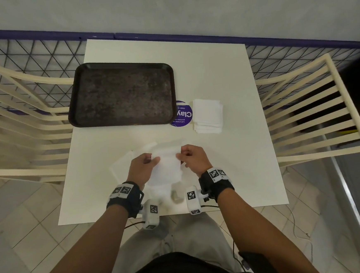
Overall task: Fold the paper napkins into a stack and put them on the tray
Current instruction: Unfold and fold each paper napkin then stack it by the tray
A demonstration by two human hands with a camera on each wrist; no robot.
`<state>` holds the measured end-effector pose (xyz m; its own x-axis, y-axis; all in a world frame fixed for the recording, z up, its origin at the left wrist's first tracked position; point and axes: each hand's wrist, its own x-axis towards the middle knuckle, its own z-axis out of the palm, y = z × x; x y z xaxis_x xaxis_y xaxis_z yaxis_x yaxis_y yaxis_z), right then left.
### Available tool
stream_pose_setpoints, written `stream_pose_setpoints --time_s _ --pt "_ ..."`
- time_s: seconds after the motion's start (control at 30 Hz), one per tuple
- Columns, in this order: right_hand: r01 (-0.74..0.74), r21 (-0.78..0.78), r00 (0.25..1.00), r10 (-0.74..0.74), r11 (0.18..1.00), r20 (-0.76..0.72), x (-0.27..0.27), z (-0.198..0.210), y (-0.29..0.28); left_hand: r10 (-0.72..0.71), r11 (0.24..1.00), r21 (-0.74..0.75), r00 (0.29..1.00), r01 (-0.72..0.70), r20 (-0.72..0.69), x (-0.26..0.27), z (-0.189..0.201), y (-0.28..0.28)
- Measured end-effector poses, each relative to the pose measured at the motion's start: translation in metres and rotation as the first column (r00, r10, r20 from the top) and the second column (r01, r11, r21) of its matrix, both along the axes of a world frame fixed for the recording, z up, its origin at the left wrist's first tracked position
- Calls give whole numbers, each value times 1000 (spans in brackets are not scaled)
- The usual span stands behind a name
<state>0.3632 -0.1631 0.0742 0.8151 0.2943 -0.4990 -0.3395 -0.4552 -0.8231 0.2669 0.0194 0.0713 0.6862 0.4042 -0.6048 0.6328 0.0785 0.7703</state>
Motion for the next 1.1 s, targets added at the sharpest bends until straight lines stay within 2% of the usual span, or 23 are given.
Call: stream_pose_setpoints --time_s 0.1,0.27,0.4,0.6,0.67,0.77,0.97,1.1 --pt "-85 -64 995 88 994 37 1 1 1 49 992 -118 998 -45 26 0 2 1" --pt "-144 -22 987 145 989 68 -1 6 -1 102 982 -169 990 -85 96 1 12 -1" --pt "-96 32 992 93 995 90 -1 8 -1 165 945 -296 985 -141 57 2 15 -2" --pt "65 99 995 -57 993 -81 4 16 2 290 886 -380 957 -266 6 7 23 -3" --pt "84 95 994 -77 992 -78 4 16 0 301 872 -405 954 -274 2 8 21 -1" --pt "2 56 1000 -3 998 19 4 14 -3 254 908 -354 967 -225 36 8 15 0" --pt "-32 98 998 27 995 54 5 15 -6 203 951 -255 974 -173 99 5 10 0" --pt "-66 18 990 64 998 125 7 14 -3 138 985 -124 982 -122 126 5 8 0"
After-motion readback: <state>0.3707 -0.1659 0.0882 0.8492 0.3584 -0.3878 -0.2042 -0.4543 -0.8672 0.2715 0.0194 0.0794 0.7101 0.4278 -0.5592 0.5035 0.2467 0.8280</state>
